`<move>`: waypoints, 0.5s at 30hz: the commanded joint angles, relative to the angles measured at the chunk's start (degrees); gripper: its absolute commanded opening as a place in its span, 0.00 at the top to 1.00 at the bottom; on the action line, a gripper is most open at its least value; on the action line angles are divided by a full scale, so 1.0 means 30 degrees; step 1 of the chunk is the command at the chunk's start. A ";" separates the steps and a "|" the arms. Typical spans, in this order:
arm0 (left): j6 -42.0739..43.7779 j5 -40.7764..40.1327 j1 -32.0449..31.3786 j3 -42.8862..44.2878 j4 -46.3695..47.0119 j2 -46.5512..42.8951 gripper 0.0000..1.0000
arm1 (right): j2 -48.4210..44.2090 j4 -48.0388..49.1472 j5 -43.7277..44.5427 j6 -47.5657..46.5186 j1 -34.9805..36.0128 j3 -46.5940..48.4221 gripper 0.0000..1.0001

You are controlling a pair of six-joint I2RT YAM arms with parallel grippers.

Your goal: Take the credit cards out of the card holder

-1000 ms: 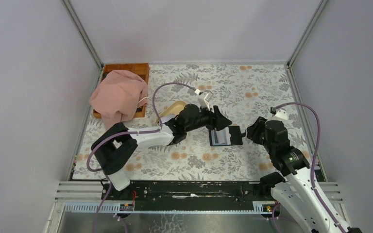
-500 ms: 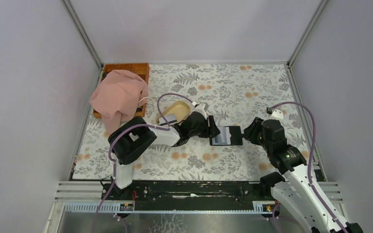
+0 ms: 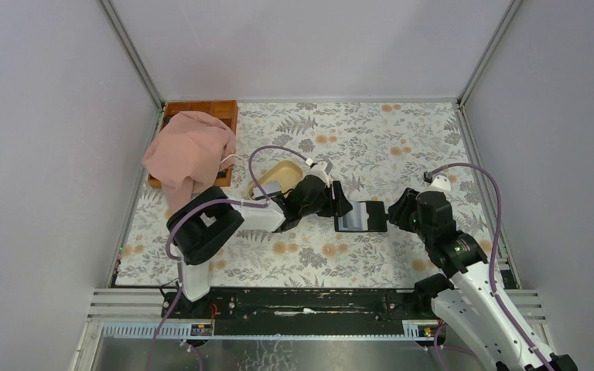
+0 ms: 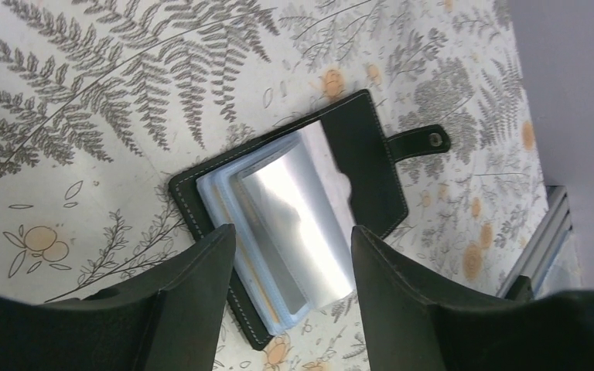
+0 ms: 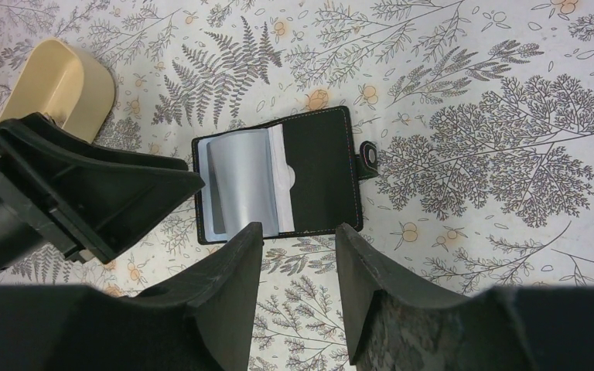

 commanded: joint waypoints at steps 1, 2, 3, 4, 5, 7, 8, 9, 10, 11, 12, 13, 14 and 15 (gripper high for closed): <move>0.0231 0.0445 -0.0062 0.0110 0.0079 -0.1003 0.36 | -0.0029 0.0907 -0.0058 -0.0268 0.0083 -0.0065 0.53; 0.0174 0.0642 -0.0062 0.0188 0.0126 -0.1004 0.36 | -0.0023 0.0916 -0.0058 -0.0233 0.0098 -0.0087 0.52; 0.0134 0.0816 -0.0062 0.0289 0.0168 -0.0957 0.36 | -0.0011 0.0942 -0.0072 -0.0216 0.0078 -0.0097 0.53; 0.0085 0.0992 -0.0062 0.0390 0.0192 -0.0867 0.36 | -0.0017 0.0946 -0.0085 -0.0215 0.0072 -0.0094 0.53; 0.0046 0.1095 -0.0099 0.0523 0.0210 -0.0749 0.36 | -0.0032 0.0946 -0.0101 -0.0215 0.0097 -0.0094 0.53; 0.0027 0.1165 -0.0193 0.0773 0.0196 -0.0475 0.36 | -0.0042 0.0945 -0.0078 -0.0240 0.0072 -0.0094 0.53; 0.0009 0.1149 -0.0250 0.0909 0.0170 -0.0297 0.36 | -0.0021 0.0946 -0.0046 -0.0244 0.0082 -0.0083 0.53; -0.0007 0.1067 -0.0283 0.0984 0.0166 -0.0140 0.36 | 0.0011 0.0946 -0.0012 -0.0259 0.0083 -0.0093 0.53; -0.0035 0.1053 -0.0310 0.1044 0.0166 -0.0007 0.36 | 0.0001 0.0946 -0.0019 -0.0261 0.0080 -0.0094 0.53; -0.0072 0.1043 -0.0306 0.1048 0.0181 0.0116 0.36 | 0.0018 0.0924 -0.0024 -0.0246 0.0098 -0.0094 0.52; -0.0102 0.1050 -0.0298 0.1045 0.0230 0.0223 0.36 | 0.0027 0.0932 -0.0013 -0.0259 0.0084 -0.0116 0.53; -0.0124 0.1039 -0.0293 0.1056 0.0273 0.0321 0.35 | 0.0017 0.0952 -0.0045 -0.0246 0.0094 -0.0122 0.52; -0.0138 0.1075 -0.0296 0.1057 0.0282 0.0384 0.35 | 0.0016 0.0947 -0.0008 -0.0230 0.0081 -0.0123 0.53; -0.0139 0.1109 -0.0330 0.1072 0.0312 0.0480 0.35 | 0.0005 0.0946 -0.0011 -0.0232 0.0098 -0.0149 0.53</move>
